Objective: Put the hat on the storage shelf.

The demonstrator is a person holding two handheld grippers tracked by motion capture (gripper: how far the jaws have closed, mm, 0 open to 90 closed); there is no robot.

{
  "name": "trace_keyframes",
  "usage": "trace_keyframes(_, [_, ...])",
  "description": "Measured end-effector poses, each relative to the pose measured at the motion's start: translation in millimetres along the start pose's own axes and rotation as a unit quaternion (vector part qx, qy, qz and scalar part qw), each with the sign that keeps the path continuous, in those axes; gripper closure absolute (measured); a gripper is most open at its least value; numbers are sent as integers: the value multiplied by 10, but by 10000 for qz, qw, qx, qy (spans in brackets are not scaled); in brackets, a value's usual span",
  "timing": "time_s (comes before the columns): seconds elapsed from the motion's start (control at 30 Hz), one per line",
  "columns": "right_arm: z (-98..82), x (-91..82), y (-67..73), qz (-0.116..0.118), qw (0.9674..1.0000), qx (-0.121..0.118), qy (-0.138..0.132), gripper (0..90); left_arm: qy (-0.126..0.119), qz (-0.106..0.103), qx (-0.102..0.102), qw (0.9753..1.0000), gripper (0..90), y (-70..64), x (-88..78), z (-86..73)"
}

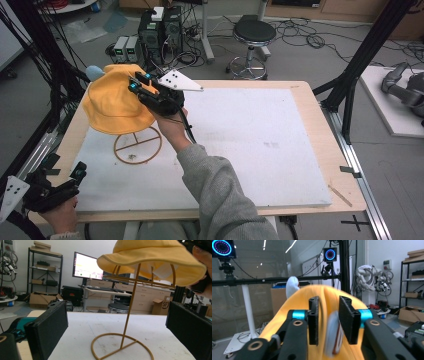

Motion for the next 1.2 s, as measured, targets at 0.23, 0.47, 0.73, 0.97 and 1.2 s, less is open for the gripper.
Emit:
trace_keyframes(0.23, [30,-28,-17,-27,10000,-14,-65,641,18,-7,10,10000,44,2,7,-8])
trace_keyframes(0.47, [51,-60,-41,-80,9999,68,-66,564,-4,-1,-9,10000,44,2,5,-4])
trace_keyframes(0.73, [115,-149,-109,-303,9991,177,-227,411,14,-6,16,10000,44,9,8,-11])
trace_keyframes(0.97, [212,-320,-205,-710,9967,159,-349,214,44,-57,42,10000,44,-19,27,-25])
trace_keyframes(1.2, [340,-567,-308,-1221,9911,92,-527,109,76,-98,83,9999,44,-59,53,-40])
Point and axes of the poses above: each handheld gripper's, and its own axes: x roughly forward along the jaws, z roughly out of its top, y roughly to its left, the point moved 3 cm from there along x, roughly forward along the jaws, and after that the axes turned 11 degrees about z, right-handed, at the moved point
